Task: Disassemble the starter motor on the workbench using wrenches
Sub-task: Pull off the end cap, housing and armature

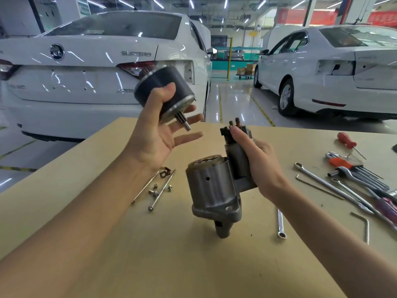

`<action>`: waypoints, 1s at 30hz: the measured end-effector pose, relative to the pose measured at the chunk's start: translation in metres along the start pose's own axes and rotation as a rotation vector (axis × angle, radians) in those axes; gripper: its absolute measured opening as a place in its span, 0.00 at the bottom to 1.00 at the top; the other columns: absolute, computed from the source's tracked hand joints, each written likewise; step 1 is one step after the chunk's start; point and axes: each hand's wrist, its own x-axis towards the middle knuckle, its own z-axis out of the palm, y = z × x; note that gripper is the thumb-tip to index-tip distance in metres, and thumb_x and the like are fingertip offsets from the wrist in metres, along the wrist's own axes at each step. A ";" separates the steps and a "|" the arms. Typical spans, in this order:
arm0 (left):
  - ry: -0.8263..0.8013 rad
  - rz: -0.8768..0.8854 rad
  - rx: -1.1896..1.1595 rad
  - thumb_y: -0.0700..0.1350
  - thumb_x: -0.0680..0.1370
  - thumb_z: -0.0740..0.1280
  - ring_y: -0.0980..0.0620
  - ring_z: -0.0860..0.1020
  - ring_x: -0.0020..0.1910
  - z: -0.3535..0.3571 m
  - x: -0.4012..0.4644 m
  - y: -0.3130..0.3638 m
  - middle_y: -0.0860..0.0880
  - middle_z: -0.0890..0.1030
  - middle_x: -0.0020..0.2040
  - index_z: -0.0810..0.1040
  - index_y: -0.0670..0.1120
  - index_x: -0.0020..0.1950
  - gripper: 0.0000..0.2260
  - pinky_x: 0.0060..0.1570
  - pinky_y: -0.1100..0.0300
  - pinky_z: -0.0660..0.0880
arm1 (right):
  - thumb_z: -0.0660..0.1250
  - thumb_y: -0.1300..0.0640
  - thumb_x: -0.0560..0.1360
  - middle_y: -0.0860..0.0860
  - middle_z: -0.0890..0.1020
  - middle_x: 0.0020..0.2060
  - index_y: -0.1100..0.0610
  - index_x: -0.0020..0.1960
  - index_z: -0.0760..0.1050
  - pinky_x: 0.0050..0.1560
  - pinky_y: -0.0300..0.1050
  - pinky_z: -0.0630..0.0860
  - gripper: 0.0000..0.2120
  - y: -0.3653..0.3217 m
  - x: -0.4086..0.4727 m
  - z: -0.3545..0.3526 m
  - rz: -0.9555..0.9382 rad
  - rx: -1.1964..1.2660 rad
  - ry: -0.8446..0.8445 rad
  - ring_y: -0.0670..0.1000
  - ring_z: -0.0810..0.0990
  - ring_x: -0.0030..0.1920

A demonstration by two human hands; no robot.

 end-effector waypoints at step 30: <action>-0.009 0.500 0.787 0.43 0.57 0.81 0.59 0.80 0.44 0.002 -0.070 -0.039 0.56 0.81 0.46 0.76 0.49 0.52 0.26 0.46 0.73 0.71 | 0.49 0.29 0.75 0.64 0.80 0.49 0.69 0.49 0.77 0.55 0.52 0.70 0.42 0.047 0.037 -0.068 0.473 -0.472 0.241 0.62 0.77 0.51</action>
